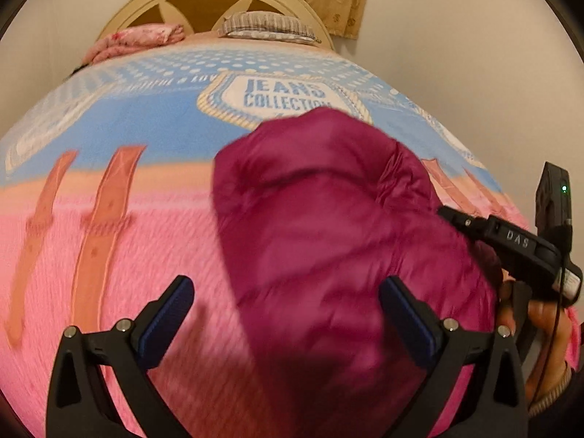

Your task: Fold large clothes

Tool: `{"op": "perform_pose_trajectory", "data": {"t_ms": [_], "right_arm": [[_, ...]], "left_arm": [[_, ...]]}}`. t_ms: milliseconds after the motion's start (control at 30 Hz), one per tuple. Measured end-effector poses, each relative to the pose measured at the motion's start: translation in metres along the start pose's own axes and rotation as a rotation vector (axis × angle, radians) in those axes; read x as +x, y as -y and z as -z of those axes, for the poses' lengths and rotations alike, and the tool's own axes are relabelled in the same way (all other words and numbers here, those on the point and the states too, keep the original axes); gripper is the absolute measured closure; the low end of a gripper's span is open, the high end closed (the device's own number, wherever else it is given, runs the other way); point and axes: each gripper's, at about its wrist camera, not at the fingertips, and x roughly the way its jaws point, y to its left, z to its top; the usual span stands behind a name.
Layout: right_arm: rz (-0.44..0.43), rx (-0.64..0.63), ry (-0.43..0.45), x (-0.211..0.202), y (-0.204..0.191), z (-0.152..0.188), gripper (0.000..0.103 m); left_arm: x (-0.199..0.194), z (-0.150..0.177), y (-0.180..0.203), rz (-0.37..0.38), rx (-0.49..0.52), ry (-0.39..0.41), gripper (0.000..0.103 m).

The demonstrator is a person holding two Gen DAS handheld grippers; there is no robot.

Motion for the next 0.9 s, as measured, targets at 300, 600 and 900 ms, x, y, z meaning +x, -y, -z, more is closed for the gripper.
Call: {"op": "perform_pose_trajectory", "data": {"t_ms": [300,600,900], "right_arm": [[-0.045,-0.031,-0.047,-0.009,0.005,0.014,0.06],[-0.019,-0.141,-0.023,-0.019,-0.015,0.019,0.086],[0.063,-0.121,0.019,-0.019,-0.004,0.009,0.038]], "left_arm": [[0.005,0.016,0.013,0.215,-0.029,0.026,0.011],[-0.015,0.013,0.023,0.172,0.084,0.096,0.066],[-0.005,0.02,0.006,0.168,0.025,0.11,0.048]]}}
